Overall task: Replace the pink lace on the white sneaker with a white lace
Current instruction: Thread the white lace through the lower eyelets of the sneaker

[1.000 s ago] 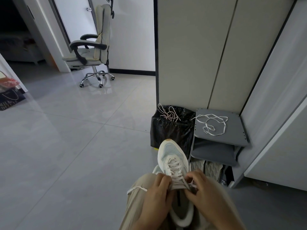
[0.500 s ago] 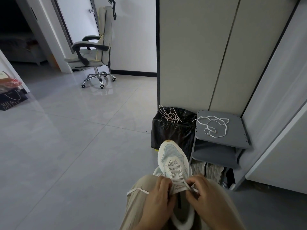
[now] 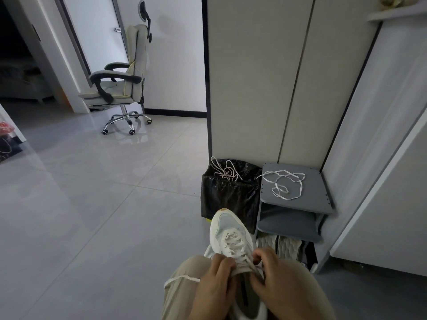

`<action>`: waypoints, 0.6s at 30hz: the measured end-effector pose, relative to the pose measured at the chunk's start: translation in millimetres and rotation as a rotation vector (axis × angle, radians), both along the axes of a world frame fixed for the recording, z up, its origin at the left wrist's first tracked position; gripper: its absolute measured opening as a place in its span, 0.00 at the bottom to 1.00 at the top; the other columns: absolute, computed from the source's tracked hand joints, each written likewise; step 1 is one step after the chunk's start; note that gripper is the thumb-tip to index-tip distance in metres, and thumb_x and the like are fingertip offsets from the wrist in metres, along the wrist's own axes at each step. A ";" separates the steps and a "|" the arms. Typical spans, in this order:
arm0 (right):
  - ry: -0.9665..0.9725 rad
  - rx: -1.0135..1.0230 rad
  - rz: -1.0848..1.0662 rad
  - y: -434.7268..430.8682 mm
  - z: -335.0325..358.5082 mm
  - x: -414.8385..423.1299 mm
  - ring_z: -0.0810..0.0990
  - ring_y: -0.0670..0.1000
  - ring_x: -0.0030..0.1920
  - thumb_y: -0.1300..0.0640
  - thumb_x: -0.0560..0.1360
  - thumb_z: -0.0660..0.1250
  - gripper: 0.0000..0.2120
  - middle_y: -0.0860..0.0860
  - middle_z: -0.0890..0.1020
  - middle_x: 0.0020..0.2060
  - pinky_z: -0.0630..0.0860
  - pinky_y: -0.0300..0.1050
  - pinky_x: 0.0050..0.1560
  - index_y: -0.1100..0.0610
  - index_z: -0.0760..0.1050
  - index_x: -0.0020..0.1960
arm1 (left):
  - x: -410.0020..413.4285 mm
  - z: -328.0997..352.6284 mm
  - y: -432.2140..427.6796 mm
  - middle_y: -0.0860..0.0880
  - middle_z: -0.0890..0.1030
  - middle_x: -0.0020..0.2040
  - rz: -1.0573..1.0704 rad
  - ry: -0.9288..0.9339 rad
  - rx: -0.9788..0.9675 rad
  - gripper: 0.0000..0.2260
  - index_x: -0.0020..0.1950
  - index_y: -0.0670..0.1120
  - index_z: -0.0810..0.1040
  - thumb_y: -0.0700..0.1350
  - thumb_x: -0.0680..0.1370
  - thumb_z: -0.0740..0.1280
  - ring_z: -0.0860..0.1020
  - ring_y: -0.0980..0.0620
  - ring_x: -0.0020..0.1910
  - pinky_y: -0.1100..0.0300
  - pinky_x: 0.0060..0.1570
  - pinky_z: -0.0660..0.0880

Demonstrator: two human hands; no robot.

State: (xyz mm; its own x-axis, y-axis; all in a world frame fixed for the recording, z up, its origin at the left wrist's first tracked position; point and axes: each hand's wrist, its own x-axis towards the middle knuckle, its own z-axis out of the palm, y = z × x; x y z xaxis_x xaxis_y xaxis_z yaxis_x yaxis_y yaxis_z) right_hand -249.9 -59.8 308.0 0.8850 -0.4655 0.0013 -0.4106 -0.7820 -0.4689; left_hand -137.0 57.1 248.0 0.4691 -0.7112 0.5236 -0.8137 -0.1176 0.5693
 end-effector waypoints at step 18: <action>-0.422 0.073 -0.206 -115.8 -21.8 68.0 0.73 0.46 0.47 0.41 0.67 0.55 0.14 0.41 0.74 0.45 0.69 0.36 0.37 0.40 0.63 0.52 | 66.3 32.6 -127.5 0.66 0.67 0.41 0.018 0.136 0.156 0.13 0.52 0.64 0.58 0.57 0.74 0.62 0.72 0.69 0.35 0.79 0.38 0.65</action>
